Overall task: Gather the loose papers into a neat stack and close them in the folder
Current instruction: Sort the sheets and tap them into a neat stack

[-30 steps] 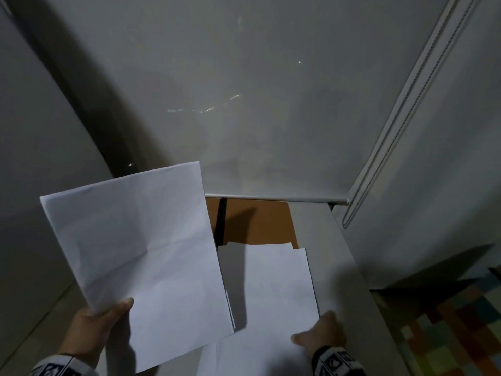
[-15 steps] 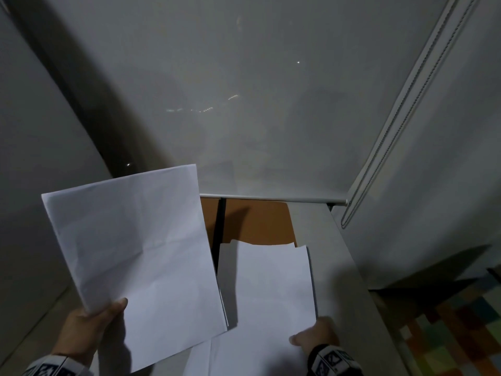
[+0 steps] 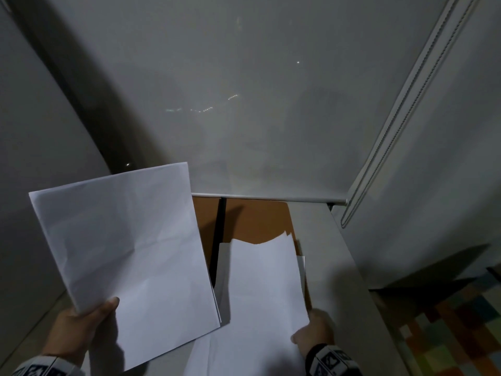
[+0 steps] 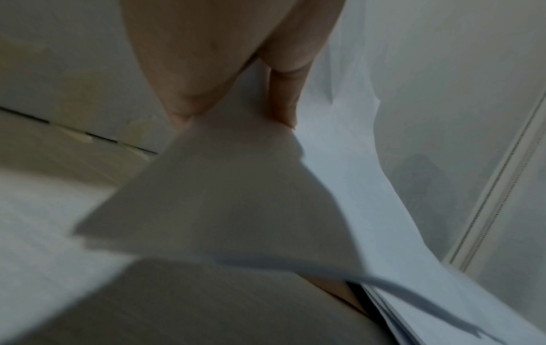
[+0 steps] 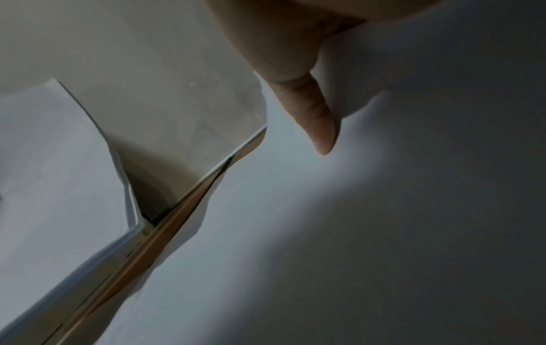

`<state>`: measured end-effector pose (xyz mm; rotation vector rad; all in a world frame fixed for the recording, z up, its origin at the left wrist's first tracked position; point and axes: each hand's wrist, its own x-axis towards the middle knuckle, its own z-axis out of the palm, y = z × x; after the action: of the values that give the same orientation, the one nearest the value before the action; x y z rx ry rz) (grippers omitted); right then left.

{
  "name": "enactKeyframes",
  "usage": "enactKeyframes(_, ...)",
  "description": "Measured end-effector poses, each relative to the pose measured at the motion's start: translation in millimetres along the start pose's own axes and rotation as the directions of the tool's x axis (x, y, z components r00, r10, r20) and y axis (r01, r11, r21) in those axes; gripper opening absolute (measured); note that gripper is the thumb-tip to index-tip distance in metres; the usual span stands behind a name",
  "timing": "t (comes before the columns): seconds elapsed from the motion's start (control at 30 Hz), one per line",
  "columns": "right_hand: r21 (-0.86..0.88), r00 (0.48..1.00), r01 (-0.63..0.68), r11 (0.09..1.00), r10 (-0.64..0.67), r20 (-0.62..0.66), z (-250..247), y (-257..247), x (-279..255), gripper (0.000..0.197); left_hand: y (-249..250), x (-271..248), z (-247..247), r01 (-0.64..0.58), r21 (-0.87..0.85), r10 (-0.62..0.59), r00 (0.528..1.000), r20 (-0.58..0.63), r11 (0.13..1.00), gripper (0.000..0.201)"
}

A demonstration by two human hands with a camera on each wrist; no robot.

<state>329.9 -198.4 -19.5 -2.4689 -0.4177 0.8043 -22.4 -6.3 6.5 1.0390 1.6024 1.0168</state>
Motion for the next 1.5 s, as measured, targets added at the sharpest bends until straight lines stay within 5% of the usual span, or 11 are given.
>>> enactKeyframes(0.2, -0.045, 0.995, -0.101, 0.994, 0.100, -0.023, 12.7, -9.9, -12.5, 0.111, 5.5, -5.6, -0.7, -0.015, 0.026, 0.015, 1.000, -0.007, 1.000, 0.028)
enactKeyframes(0.3, -0.114, 0.986, -0.135, 0.984, 0.123, -0.109, 13.8, -11.5, -14.2, 0.120, 6.1, -7.2, -2.1, -0.010, 0.024, 0.009, 1.000, 0.017, 1.000, 0.025)
enactKeyframes(0.73, -0.100, 0.992, -0.120, 0.988, 0.114, -0.057, 12.6, -9.4, -4.3, 0.075, 29.7, -33.8, 9.4, -0.031, 0.036, 0.028, 0.997, 0.069, 0.999, 0.021)
enactKeyframes(0.97, 0.128, 0.985, 0.157, 0.979, -0.166, 0.057, -11.7, -10.3, 13.5, 0.043, 39.8, -28.4, 18.3, -0.031, 0.136, 0.018, 0.995, 0.095, 0.990, 0.017)
enactKeyframes(1.1, 0.239, 0.936, 0.352, 0.905, -0.341, -0.089, -41.9, -29.5, 15.0, 0.028, 47.9, -19.3, 28.1, -0.079, 0.212, 0.061, 0.994, 0.089, 0.974, 0.020)
enactKeyframes(1.3, 0.512, 0.861, 0.509, 0.692, -0.411, -0.300, -99.7, -70.2, 11.1, 0.019, 66.6, -17.1, 50.4, -0.149, 0.235, 0.122, 0.984, 0.126, 0.960, 0.017)
enactKeyframes(1.5, 0.711, 0.850, 0.486, 0.508, -0.462, -0.251, -116.7, -80.7, 22.0, 0.023, 80.7, -16.1, 77.1, -0.214, 0.322, 0.154, 0.967, 0.202, 0.922, 0.017)
